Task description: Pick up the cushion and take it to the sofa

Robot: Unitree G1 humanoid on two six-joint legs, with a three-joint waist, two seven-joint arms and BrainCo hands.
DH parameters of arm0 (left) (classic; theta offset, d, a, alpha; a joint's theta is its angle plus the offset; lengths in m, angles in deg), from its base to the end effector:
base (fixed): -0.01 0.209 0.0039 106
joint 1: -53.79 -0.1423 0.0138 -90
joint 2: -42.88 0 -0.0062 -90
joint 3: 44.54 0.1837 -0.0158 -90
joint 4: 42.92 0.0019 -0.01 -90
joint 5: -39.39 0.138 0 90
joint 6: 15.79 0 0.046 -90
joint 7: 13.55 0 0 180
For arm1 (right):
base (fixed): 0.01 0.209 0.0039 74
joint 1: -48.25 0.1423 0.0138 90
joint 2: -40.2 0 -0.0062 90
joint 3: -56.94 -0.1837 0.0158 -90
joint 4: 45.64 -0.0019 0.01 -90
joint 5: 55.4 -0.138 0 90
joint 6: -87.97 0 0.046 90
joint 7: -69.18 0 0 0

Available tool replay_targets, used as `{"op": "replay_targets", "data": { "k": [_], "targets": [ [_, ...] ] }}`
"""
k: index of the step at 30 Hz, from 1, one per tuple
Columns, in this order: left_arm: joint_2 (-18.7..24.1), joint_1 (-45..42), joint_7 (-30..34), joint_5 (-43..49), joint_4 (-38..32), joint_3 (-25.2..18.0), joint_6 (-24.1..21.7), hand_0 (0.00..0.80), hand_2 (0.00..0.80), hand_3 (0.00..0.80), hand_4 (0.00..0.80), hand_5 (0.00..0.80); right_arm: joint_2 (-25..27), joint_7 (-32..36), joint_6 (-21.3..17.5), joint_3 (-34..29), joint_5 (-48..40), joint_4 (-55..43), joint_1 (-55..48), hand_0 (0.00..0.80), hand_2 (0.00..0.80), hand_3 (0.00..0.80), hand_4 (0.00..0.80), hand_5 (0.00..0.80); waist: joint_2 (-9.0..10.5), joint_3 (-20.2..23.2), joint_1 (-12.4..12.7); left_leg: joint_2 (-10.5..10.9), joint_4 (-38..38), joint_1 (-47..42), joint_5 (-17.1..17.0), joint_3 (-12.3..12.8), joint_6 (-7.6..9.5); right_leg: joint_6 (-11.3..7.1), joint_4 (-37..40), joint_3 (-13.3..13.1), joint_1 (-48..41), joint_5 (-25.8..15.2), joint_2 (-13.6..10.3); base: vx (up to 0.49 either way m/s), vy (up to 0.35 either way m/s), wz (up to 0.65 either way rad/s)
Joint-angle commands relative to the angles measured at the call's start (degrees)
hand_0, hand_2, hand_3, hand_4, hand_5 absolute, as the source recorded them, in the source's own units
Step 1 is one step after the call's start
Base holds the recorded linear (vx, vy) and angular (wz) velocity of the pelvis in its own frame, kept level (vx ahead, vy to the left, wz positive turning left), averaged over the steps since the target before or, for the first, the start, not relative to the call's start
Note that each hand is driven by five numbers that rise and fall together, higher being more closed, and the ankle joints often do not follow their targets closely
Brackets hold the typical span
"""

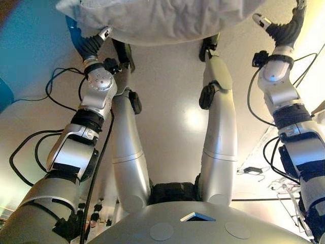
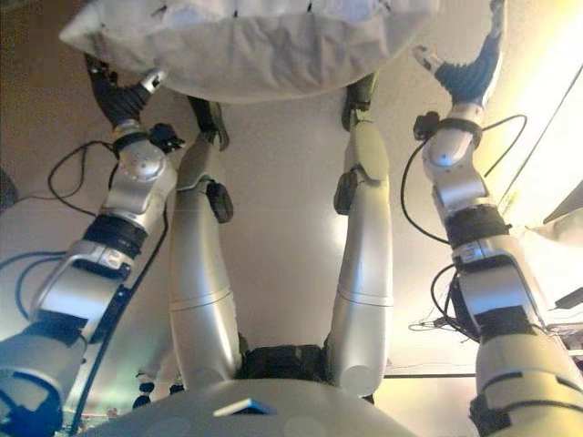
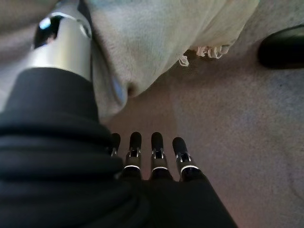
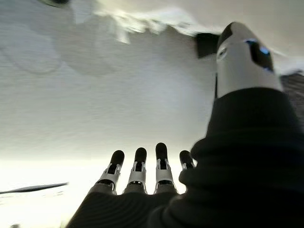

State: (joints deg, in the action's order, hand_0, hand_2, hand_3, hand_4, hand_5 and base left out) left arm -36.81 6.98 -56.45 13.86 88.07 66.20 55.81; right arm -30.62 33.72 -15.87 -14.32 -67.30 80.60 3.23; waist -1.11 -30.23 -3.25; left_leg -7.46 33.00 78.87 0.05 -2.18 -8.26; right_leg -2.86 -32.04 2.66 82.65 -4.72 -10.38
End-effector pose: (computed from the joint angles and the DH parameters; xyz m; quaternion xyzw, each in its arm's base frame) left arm 0.3285 0.1854 0.1271 0.0354 -0.1592 0.2797 0.9461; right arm 0.3284 -0.2187 0.1639 -0.1985 -0.2292 -0.2349 0.9235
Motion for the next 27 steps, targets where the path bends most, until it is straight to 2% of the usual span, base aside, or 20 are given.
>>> {"op": "replay_targets", "data": {
  "k": [1, 3, 5, 6, 7, 8, 9, 11, 12, 14, 17, 18, 19, 20, 21, 22, 23, 24, 25, 27],
  "targets": [
    [2.7, -0.8, -0.9, 0.5, -5.0, -6.0, -3.6, 0.000, 0.000, 0.000, 0.000, 0.000, 3.2, 4.1, -4.0, -0.5, 0.4, -6.4, -2.9, 0.000, 0.000, 0.000, 0.000, 0.000, 1.00, 0.4, 1.6, 0.4, 1.6, 4.7, -0.7, -2.8, 1.01, -4.96, -3.3, -1.8, 0.1, 2.6, -2.6, 0.031, 0.006, 0.09],
    [3.0, -0.4, 0.9, 0.2, -5.4, -6.3, -3.6, 0.000, 0.000, 0.000, 0.000, 0.000, 3.5, 7.8, -4.0, -0.3, -0.5, -6.7, -1.8, 0.000, 0.000, 0.000, 0.000, 0.000, 0.95, 0.4, 1.9, 0.6, 1.6, 4.9, -0.7, -2.9, 0.91, -5.07, -3.5, -1.8, 0.4, 2.7, -2.7, 0.023, 0.010, 0.12],
    [3.3, 0.4, 4.7, -0.7, -6.0, -6.0, -3.1, 0.000, 0.000, 0.000, 0.000, 0.000, 3.9, 14.6, -3.9, 0.8, -2.9, -7.0, 0.0, 0.000, 0.000, 0.000, 0.000, 0.000, 0.87, 0.4, 2.2, 0.8, 1.6, 5.1, -0.6, -3.1, 0.80, -5.22, -3.6, -1.7, 0.6, 2.9, -2.9, 0.021, 0.017, 0.12],
    [3.3, 1.0, 5.8, -3.0, -6.1, -5.7, 0.3, 0.000, 0.000, 0.000, 0.000, 0.000, 3.9, 18.2, -3.1, 1.4, -4.8, -7.0, 1.0, 0.000, 0.000, 0.000, 0.000, 0.000, 0.81, 0.4, 2.4, 0.9, 1.5, 5.2, -0.7, -3.2, 0.74, -5.26, -3.6, -1.7, 0.7, 2.9, -3.0, 0.004, 0.017, 0.08],
    [2.4, 2.2, 7.2, -2.7, -4.6, -4.5, -0.4, 0.000, 0.000, 0.000, 0.000, 0.000, 3.2, 24.9, -2.8, 2.9, -7.5, -6.0, 2.9, 0.000, 0.000, 0.000, 0.000, 0.000, 1.07, 0.4, 2.5, 0.9, 1.3, 5.0, -0.7, -3.2, 0.84, -5.32, -3.8, -1.4, 0.4, 3.1, -3.2, -0.002, 0.010, 0.04],
    [1.8, 3.6, 4.8, -4.3, -3.3, -3.6, 3.4, 0.000, 0.000, 0.000, 0.000, 0.000, 2.6, 28.9, -2.4, 4.5, -9.0, -4.7, 4.8, 0.000, 0.000, 0.000, 0.000, 0.000, 1.19, 0.4, 2.6, 1.1, 1.0, 4.9, -0.7, -3.4, 0.59, -5.45, -3.4, -1.4, 0.4, 3.0, -3.2, 0.000, 0.000, 0.00],
    [0.5, 4.4, 6.7, -4.2, -1.0, -2.4, 1.3, 0.000, 0.000, 0.000, 0.000, 0.000, 1.2, 34.0, -1.8, 6.7, -10.8, -3.6, 6.4, 0.000, 0.000, 0.000, 0.000, 0.000, 1.44, 0.4, 2.7, 1.2, 0.5, 4.6, -0.9, -3.5, 0.55, -5.46, -3.1, -1.1, 0.0, 3.2, -3.3, 0.000, 0.000, 0.00],
    [-0.5, 5.1, 10.5, -4.7, -1.0, -1.0, 0.2, 0.000, 0.000, 0.000, 0.000, 0.000, 0.5, 42.7, 0.9, 9.7, -14.8, -4.2, 8.4, 0.000, 0.000, 0.000, 0.000, 0.000, 1.45, 0.4, 3.1, 1.5, -0.6, 4.4, -1.3, -3.8, 0.30, -5.65, -1.9, -0.9, -0.1, 2.8, -3.6, 0.002, -0.016, 0.01],
    [0.1, 5.4, 8.7, 18.4, -2.2, -0.2, -21.7, 0.000, 0.000, 0.000, 0.000, 0.000, 0.5, 46.5, 2.1, 10.7, -16.4, -5.6, 9.0, 0.000, 0.000, 0.000, 0.000, 0.000, 1.50, 0.4, 3.3, 1.4, -0.9, 4.5, -1.4, -3.7, 0.31, -5.64, -1.9, -0.6, -0.1, 3.0, -3.7, 0.003, -0.004, 0.07],
    [1.7, 8.0, 17.9, 8.1, -5.5, 3.0, -18.5, 0.000, 0.000, 0.000, 0.000, 0.000, 1.7, 53.4, 2.8, 12.7, -20.4, -6.5, 10.1, 0.000, 0.000, 0.000, 0.000, 0.000, 1.56, 0.4, 3.5, 1.1, -1.2, 4.4, -1.7, -3.5, 0.21, -5.48, -2.5, -0.2, -0.2, 3.3, -4.0, -0.012, 0.025, 0.09],
    [2.6, 10.2, 27.7, 0.9, -4.0, 6.4, -16.5, 0.000, 0.000, 0.000, 0.000, 0.000, 2.1, 60.7, 3.0, 15.1, -25.6, -6.9, 11.3, 0.000, 0.000, 0.000, 0.000, 0.000, 1.54, 0.4, 3.2, 1.3, -1.0, 4.4, -2.0, -3.5, -0.05, -5.82, -3.1, -0.5, -0.1, 3.2, -3.9, 0.007, 0.061, 0.08],
    [2.1, 10.1, 26.9, -8.7, -4.2, 7.0, 3.1, 0.000, 0.000, 0.000, 0.000, 0.000, 1.8, 62.2, 4.1, 15.9, -27.3, -7.9, 11.5, 0.000, 0.000, 0.000, 0.000, 0.000, 1.28, 0.4, 3.3, 1.4, -0.8, 4.4, -1.9, -3.5, -0.07, -5.96, -3.2, -0.8, 0.2, 3.1, -3.8, 0.008, 0.069, 0.12],
    [1.6, 9.6, 38.5, -20.0, -3.2, 7.5, 0.6, 0.000, 0.000, 0.000, 0.000, 0.000, 1.3, 63.5, 4.8, 15.9, -27.9, -8.4, 11.7, 0.000, 0.000, 0.000, 0.000, 0.000, 1.12, 0.4, 3.3, 1.5, -0.9, 4.6, -2.2, -3.4, 0.09, -5.98, -3.4, -0.8, 0.4, 3.1, -3.8, 0.006, 0.042, 0.14],
    [1.5, 9.5, 41.2, -21.6, -2.4, 7.7, 0.5, 0.000, 0.000, 0.000, 0.000, 0.000, 1.1, 64.9, 5.3, 15.9, -28.6, -8.5, 11.7, 0.000, 0.000, 0.000, 0.000, 0.000, 1.08, 0.4, 3.3, 1.6, -0.8, 4.6, -2.3, -3.3, 0.16, -5.99, -3.6, -0.8, 0.5, 3.2, -3.8, -0.018, 0.014, 0.10],
    [1.9, 9.6, 30.7, -1.2, -2.7, 9.7, -9.5, 0.000, 0.000, 0.000, 0.000, 0.000, 0.1, 67.8, 6.0, 16.3, -30.0, -8.5, 12.6, 0.000, 0.000, 0.000, 0.000, 0.000, 0.87, 0.4, 3.4, 1.5, -0.9, 4.8, -2.1, -3.5, -0.01, -6.04, -3.4, -0.8, 0.6, 3.3, -4.0, -0.014, 0.007, 0.07],
    [1.7, 9.3, 33.7, -2.5, -3.1, 9.7, -8.8, 0.000, 0.000, 0.000, 0.000, 0.000, 0.0, 69.4, 7.0, 16.3, -30.4, -8.7, 13.0, 0.000, 0.000, 0.000, 0.000, 0.000, 0.72, 0.4, 3.4, 1.4, -0.9, 4.9, -2.1, -3.5, -0.04, -6.09, -3.3, -0.7, 0.8, 3.3, -4.1, -0.014, 0.005, 0.04],
    [1.4, 8.7, 52.6, -26.9, -4.6, 9.5, 4.2, 0.493, 0.493, 0.493, 0.493, 0.493, 0.3, 71.8, 8.4, 16.7, -30.8, -9.9, 13.2, 0.000, 0.000, 0.000, 0.000, 0.000, 0.40, 0.4, 3.5, 1.6, -0.9, 4.9, -1.9, -3.5, -0.13, -6.31, -2.8, -0.9, 0.9, 3.0, -4.1, -0.019, -0.004, 0.04],
    [-0.9, 7.5, 52.5, -21.8, -5.5, 8.6, 5.6, 0.640, 0.640, 0.640, 0.640, 0.640, 0.0, 72.8, 8.6, 17.3, -30.6, -10.5, 13.4, 0.000, 0.000, 0.000, 0.000, 0.000, 0.27, 0.4, 3.3, 1.7, -0.9, 5.2, -2.0, -3.3, -0.07, -6.35, -2.8, -0.9, 1.0, 2.8, -4.3, -0.030, -0.004, 0.03],
    [-1.1, 7.4, 56.0, -23.2, -5.0, 9.6, 5.1, 0.800, 0.800, 0.800, 0.800, 0.800, -0.3, 74.1, 8.7, 17.5, -29.7, -10.7, 13.3, 0.000, 0.000, 0.000, 0.000, 0.000, 0.25, 0.4, 3.2, 1.7, -1.2, 5.1, -2.1, -3.4, -0.22, -6.43, -2.5, -0.9, 1.0, 2.7, -4.2, -0.038, 0.000, 0.03],
    [-0.7, 6.4, 60.4, -25.2, -5.1, 10.6, 5.1, 0.800, 0.800, 0.800, 0.800, 0.800, 0.9, 74.9, 8.1, 18.0, -29.7, -11.4, 13.4, 0.000, 0.000, 0.000, 0.000, 0.000, 0.10, 0.4, 2.9, 1.5, -1.4, 5.0, -2.3, -3.4, -0.36, -6.57, -1.9, -0.9, 0.9, 2.1, -4.4, -0.030, 0.012, 0.05]
  ]
}}
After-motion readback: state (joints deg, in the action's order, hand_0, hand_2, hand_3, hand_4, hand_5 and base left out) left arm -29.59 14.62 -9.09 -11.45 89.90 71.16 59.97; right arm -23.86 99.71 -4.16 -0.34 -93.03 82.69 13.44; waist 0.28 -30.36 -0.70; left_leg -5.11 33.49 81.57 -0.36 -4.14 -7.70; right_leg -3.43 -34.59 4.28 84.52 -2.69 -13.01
